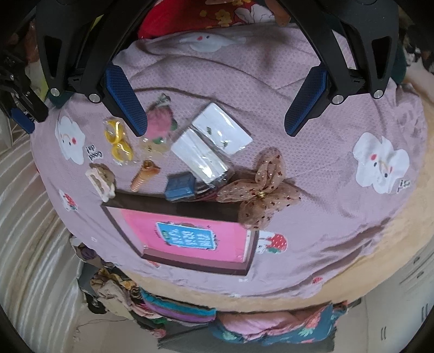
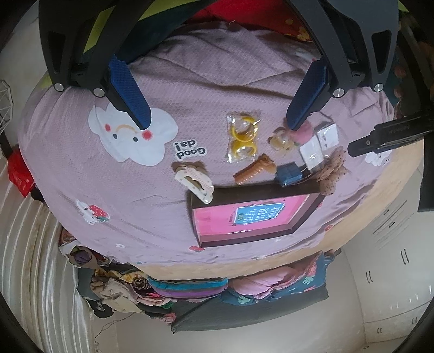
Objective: Organize jewelry
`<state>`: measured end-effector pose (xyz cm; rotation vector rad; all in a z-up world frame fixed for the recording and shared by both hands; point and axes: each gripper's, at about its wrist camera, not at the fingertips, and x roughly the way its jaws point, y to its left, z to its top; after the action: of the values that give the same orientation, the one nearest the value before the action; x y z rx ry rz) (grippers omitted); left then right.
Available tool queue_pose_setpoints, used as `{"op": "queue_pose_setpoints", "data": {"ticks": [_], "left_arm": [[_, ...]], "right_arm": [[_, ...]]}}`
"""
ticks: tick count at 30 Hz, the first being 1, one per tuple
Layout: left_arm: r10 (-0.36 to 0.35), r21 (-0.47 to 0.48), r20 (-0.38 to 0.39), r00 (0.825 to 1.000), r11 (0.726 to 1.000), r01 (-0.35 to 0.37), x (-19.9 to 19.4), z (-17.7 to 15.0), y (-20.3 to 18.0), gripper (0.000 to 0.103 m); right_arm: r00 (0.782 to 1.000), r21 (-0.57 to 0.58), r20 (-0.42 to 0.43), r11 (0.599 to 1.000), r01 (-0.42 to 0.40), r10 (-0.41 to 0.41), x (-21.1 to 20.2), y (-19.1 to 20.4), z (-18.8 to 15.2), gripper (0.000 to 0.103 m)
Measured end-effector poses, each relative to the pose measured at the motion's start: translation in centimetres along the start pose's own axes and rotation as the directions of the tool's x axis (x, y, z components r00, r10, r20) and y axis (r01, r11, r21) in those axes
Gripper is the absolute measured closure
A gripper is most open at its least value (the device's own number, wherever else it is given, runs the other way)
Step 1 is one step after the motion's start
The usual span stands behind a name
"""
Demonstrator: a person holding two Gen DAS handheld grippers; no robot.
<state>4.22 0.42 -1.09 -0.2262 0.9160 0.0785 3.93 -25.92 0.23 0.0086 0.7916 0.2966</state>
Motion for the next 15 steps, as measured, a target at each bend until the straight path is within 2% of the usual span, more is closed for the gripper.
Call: {"op": "queue_pose_setpoints", "data": {"ticks": [8, 15], "left_arm": [[0.071, -0.073, -0.024, 0.997, 0.995, -0.072, 2.9, 2.0, 3.8, 0.008], [0.074, -0.126, -0.046, 0.996, 0.989, -0.079, 5.2, 3.5, 7.4, 0.008]], "right_arm": [[1.000, -0.017, -0.006, 1.000, 0.014, -0.014, 2.0, -1.0, 1.2, 0.004], [1.000, -0.031, -0.022, 0.999, 0.014, -0.015, 4.1, -1.3, 2.1, 0.004]]}}
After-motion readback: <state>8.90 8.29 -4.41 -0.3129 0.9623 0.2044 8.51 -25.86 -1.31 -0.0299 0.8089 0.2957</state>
